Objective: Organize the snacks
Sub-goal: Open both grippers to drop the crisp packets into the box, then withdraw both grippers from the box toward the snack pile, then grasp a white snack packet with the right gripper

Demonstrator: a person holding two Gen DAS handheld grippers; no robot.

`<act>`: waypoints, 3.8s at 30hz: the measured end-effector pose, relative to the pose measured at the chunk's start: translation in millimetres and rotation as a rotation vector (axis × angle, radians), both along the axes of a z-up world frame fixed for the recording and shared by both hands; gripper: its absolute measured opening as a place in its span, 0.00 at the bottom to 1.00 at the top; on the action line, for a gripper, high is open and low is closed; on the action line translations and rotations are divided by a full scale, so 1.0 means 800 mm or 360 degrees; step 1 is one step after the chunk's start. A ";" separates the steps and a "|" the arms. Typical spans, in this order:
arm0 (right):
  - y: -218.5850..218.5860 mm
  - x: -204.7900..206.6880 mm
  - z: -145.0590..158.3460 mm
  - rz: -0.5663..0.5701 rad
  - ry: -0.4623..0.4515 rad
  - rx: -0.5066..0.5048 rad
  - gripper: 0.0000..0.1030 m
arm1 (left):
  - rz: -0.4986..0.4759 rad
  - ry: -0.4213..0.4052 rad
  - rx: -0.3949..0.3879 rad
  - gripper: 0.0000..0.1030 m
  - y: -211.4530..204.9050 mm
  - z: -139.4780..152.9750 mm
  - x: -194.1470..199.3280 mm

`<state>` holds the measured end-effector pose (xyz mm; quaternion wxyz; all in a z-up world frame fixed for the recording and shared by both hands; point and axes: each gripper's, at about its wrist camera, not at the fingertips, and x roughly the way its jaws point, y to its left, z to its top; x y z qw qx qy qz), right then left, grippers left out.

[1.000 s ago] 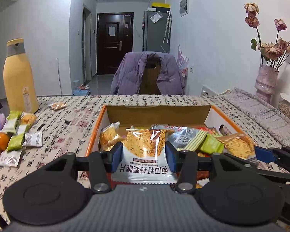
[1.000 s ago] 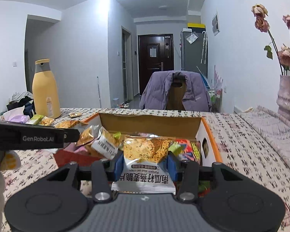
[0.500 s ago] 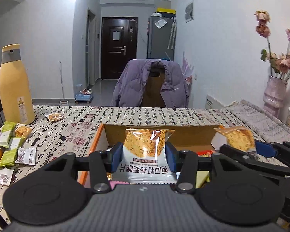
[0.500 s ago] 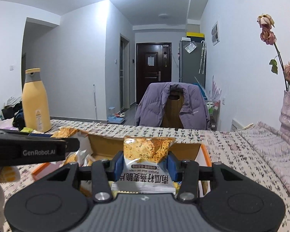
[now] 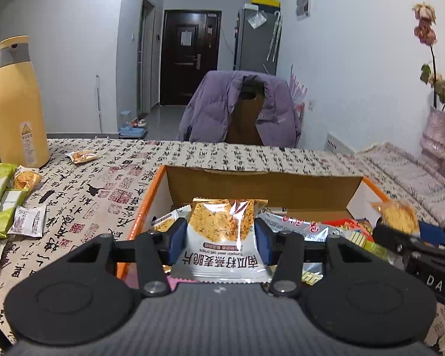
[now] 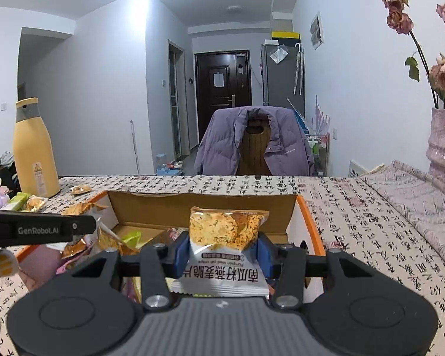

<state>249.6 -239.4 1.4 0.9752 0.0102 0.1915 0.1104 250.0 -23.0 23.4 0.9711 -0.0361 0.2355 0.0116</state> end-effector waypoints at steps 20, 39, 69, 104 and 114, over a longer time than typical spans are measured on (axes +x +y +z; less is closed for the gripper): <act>-0.008 -0.003 0.002 -0.0103 -0.0029 -0.0022 1.00 | 0.0087 -0.0101 -0.0019 1.00 0.005 0.007 -0.009; -0.011 -0.077 0.016 -0.0131 0.0031 -0.0051 1.00 | 0.0043 -0.0104 -0.0051 1.00 0.012 0.039 -0.063; -0.002 -0.179 -0.045 -0.0003 0.0270 -0.0194 1.00 | -0.0019 0.0093 0.0114 1.00 0.028 -0.054 -0.173; 0.027 -0.082 -0.051 0.0104 0.0414 -0.0126 0.48 | -0.0056 0.0112 0.0022 1.00 0.035 -0.062 -0.170; 0.016 -0.095 -0.048 0.0070 0.0355 -0.0083 0.37 | -0.0044 0.0115 0.0018 1.00 0.036 -0.063 -0.170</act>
